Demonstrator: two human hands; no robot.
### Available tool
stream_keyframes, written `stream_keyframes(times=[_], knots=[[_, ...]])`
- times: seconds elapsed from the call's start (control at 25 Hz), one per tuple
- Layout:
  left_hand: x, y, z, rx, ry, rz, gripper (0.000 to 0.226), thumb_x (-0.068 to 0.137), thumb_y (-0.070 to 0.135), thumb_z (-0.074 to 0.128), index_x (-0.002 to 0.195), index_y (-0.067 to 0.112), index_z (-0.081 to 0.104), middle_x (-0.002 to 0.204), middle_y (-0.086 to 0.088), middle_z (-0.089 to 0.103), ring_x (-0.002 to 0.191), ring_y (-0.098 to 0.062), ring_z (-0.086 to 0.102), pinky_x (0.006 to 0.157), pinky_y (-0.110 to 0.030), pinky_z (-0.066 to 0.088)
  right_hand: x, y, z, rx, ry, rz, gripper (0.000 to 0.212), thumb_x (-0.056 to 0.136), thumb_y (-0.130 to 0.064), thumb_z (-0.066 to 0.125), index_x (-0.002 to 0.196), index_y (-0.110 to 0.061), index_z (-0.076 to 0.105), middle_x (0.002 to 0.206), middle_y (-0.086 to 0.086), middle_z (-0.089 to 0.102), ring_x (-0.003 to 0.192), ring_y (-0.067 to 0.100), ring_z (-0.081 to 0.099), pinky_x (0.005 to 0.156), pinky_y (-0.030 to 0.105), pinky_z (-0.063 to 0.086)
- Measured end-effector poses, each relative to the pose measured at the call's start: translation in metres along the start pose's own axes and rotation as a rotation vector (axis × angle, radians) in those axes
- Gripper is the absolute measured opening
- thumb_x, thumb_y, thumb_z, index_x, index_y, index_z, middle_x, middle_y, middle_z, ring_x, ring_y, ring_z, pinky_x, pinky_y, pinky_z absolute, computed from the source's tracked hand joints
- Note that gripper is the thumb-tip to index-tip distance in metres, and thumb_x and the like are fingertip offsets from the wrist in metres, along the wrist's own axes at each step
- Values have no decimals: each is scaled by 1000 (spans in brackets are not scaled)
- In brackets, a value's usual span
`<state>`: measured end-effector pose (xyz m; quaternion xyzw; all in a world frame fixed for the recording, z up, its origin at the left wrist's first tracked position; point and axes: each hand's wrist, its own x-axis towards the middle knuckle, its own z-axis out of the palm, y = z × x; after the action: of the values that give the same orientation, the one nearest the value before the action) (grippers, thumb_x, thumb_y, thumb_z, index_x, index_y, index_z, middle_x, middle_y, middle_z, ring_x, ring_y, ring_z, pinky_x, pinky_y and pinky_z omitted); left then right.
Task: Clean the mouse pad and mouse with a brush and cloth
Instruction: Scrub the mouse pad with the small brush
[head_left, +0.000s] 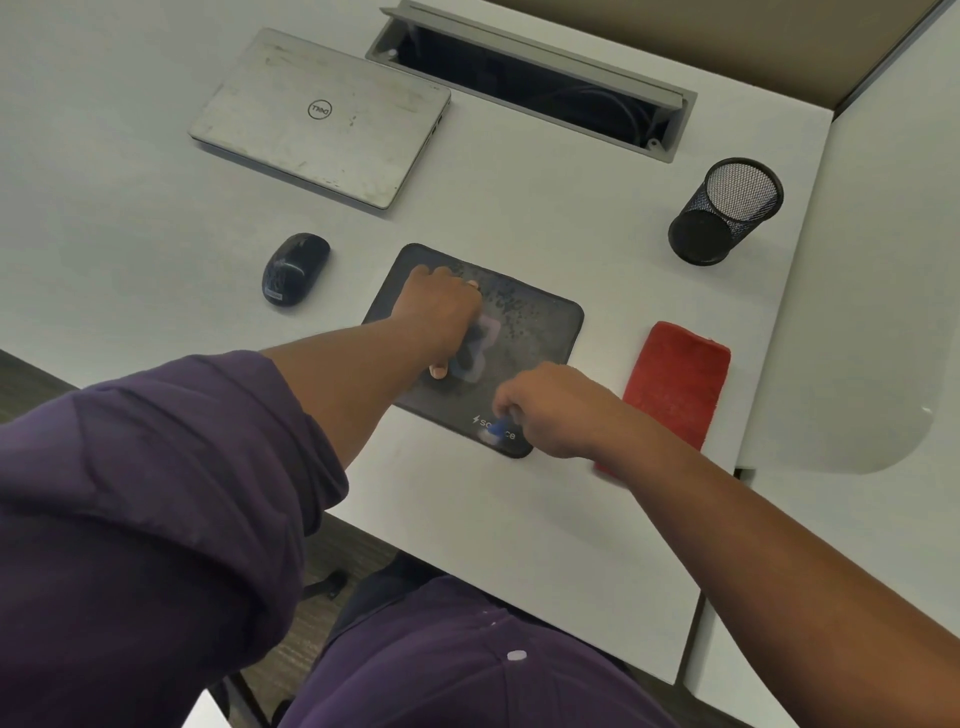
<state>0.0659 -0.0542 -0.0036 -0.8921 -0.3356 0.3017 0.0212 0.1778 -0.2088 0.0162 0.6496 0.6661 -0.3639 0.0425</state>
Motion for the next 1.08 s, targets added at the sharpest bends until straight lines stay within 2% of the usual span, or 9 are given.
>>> stream_keyframes(times=[0.08,0.2,0.36,0.48,0.6,0.72,0.8,0.96,1.08], knots=[[0,0,0,-5,-9,2,91,50,35,97,128,14,55,103,0,64,107,-24,53,75,-34,31,-4,4,1,-63,-36,20,32,84,-4,53,98,-28,68,98,1,63,85,26,59,74,41,55],[1,-2,1,-9,-5,5,83,49,36,96,121,17,58,103,1,64,104,-24,53,75,-34,32,-9,6,0,13,25,11,42,83,-1,51,109,-30,68,101,-2,66,91,25,59,79,41,54],[1,-1,2,-11,1,4,85,47,34,97,120,16,56,97,2,61,104,-24,53,73,-34,31,-18,11,1,-77,-1,9,30,85,-7,53,102,-28,66,99,2,62,90,29,59,75,41,53],[2,0,3,-6,11,14,83,48,35,96,119,17,57,92,3,58,102,-23,54,73,-34,32,-18,15,-2,-16,93,0,43,81,0,51,110,-28,66,103,0,64,96,27,58,80,40,51],[2,0,2,-11,11,13,78,49,33,95,117,17,59,87,3,54,101,-23,53,75,-34,32,-23,15,-4,-21,20,-32,38,84,-1,49,108,-25,67,102,0,64,98,25,58,78,35,48],[2,0,3,-8,4,11,81,47,33,95,118,17,59,84,5,50,100,-23,53,75,-34,32,-26,23,-7,25,196,72,48,79,3,46,111,-26,68,104,0,66,100,25,58,77,33,46],[2,-1,3,-2,2,14,84,47,35,96,120,17,59,88,4,56,101,-23,54,75,-34,32,-27,25,-6,-52,268,144,43,80,2,46,109,-22,67,102,4,65,98,29,58,75,37,48],[2,0,1,5,-10,19,82,48,38,97,116,16,58,94,3,59,102,-24,54,74,-35,31,-33,15,6,21,43,76,38,85,-1,48,105,-27,68,105,2,65,95,24,58,70,30,41],[2,-1,2,-9,-1,12,79,50,35,96,116,14,58,87,2,54,101,-24,54,74,-35,31,-30,20,1,9,239,140,43,80,4,45,106,-22,67,99,2,65,93,26,58,69,33,43]])
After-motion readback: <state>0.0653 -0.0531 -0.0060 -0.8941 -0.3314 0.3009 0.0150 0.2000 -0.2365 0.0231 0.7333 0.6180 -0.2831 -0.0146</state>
